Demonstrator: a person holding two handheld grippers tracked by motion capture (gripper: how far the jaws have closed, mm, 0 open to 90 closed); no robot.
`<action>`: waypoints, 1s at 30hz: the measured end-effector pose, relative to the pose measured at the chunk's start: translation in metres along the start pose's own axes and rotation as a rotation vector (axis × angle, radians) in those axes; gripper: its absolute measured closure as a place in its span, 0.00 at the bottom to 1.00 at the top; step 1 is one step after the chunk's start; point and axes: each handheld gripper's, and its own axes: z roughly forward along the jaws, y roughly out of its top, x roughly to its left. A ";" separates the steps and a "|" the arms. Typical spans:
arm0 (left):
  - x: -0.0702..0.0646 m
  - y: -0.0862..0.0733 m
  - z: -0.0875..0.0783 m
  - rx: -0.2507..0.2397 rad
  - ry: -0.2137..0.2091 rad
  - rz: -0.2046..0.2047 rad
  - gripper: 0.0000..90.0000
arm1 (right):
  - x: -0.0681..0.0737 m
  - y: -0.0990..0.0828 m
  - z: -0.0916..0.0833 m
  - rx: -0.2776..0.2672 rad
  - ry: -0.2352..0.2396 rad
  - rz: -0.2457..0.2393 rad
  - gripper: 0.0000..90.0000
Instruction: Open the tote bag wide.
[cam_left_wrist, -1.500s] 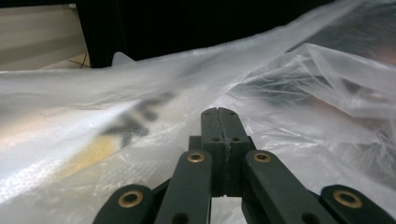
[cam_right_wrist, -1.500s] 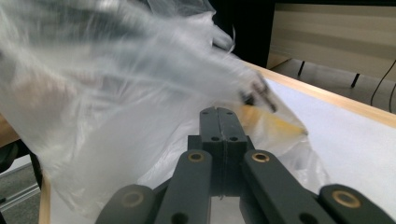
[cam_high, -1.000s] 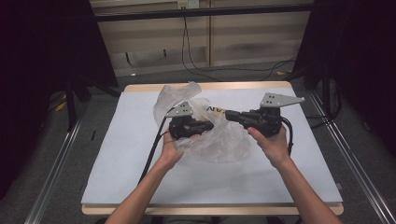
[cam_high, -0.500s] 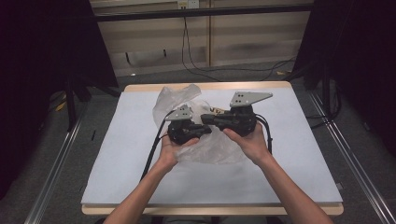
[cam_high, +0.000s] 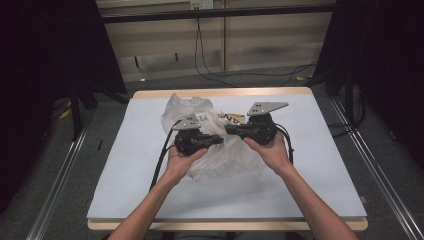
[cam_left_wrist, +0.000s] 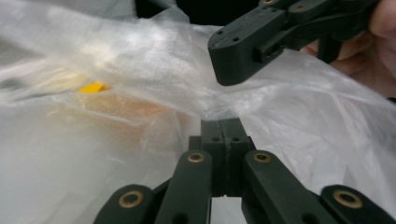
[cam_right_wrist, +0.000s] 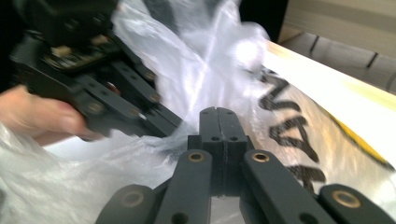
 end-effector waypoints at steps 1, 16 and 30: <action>0.000 0.000 0.000 -0.005 -0.004 0.000 1.00 | -0.005 -0.005 0.001 0.001 -0.009 0.011 1.00; 0.008 0.012 -0.017 -0.047 0.025 0.019 1.00 | -0.026 -0.005 0.000 -0.035 -0.091 0.030 1.00; 0.032 -0.010 -0.007 0.018 0.075 -0.047 1.00 | -0.051 -0.024 0.021 0.011 -0.100 0.101 1.00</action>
